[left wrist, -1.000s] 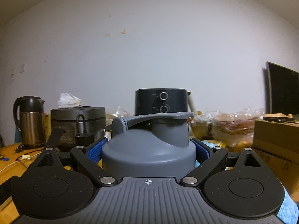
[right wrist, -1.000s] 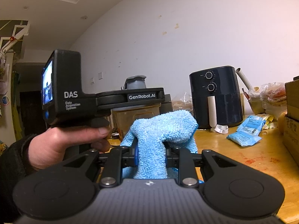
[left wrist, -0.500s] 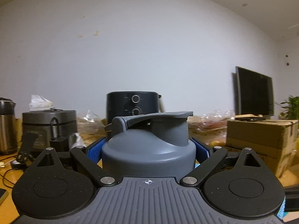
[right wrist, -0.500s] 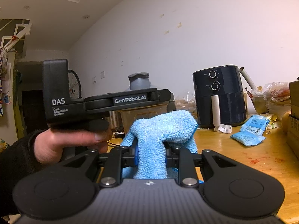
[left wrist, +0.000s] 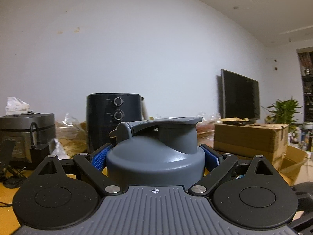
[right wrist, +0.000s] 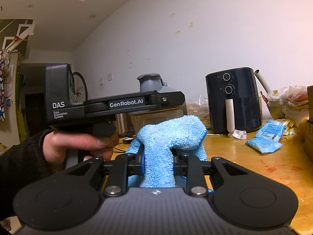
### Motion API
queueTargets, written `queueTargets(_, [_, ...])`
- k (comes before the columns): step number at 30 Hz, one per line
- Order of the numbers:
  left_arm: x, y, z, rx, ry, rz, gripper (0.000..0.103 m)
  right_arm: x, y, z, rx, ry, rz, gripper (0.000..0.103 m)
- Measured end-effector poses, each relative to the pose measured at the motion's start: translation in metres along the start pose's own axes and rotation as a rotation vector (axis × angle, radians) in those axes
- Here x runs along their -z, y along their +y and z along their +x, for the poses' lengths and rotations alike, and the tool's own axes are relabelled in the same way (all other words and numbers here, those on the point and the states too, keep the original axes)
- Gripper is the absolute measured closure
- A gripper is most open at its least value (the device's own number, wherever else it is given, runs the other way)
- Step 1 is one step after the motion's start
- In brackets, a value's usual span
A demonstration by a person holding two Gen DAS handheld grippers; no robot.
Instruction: Clean container
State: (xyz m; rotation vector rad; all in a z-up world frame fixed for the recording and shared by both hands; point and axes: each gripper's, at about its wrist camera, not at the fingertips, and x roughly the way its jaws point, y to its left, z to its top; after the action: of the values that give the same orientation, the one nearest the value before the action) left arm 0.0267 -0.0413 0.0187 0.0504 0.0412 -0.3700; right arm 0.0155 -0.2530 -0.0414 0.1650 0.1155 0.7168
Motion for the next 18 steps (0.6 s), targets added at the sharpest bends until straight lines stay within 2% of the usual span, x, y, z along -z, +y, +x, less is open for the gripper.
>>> queueTargets(9, [0.003,0.006,0.003,0.060,0.005,0.006,0.008,-0.005,0.005,0.006,-0.001,-0.004,-0.021,0.080])
queueTargets(18, [0.003,0.018,0.006,0.151,0.014,0.016,0.008,-0.016,0.011,0.018,0.012,0.007,-0.069,0.080])
